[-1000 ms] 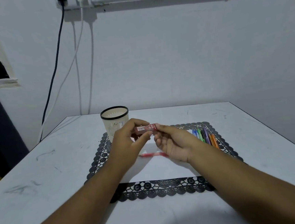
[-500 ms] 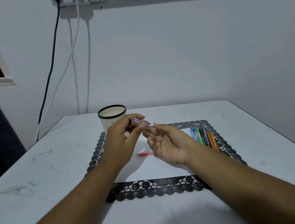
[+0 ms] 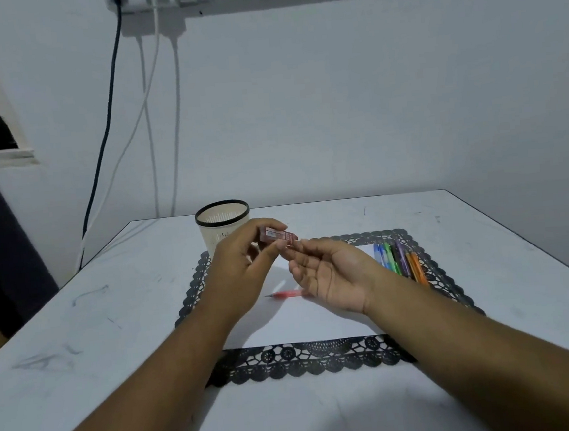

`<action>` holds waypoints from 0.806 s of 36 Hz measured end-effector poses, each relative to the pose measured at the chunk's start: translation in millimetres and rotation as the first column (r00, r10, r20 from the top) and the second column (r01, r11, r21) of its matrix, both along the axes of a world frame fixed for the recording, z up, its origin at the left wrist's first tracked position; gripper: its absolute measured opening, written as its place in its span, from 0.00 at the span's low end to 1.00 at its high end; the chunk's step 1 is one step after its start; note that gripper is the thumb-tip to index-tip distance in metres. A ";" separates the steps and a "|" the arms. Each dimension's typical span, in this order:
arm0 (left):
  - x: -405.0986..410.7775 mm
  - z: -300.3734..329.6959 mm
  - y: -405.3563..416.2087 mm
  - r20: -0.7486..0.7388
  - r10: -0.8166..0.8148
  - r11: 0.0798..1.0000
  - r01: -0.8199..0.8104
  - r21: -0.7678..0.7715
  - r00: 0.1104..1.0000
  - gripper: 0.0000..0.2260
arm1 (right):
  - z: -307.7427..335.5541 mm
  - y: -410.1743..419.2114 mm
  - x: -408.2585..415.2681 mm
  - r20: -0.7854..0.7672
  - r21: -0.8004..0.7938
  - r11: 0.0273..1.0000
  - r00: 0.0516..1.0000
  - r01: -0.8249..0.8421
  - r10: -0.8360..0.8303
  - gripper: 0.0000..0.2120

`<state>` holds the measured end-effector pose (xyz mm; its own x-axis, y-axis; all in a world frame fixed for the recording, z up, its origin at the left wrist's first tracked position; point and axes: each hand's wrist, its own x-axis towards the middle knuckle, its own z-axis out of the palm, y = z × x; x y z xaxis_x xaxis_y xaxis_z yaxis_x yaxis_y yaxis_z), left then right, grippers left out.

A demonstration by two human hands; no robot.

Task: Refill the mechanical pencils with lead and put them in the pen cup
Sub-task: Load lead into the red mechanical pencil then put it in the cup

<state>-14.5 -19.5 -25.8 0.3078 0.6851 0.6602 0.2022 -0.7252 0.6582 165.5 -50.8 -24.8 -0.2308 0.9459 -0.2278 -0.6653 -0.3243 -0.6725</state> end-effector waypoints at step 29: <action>2.5 -10.9 4.1 -0.208 0.207 0.976 -0.216 -0.023 0.956 0.07 | 0.8 0.0 5.7 0.375 0.278 0.902 0.827 0.331 -0.420 0.04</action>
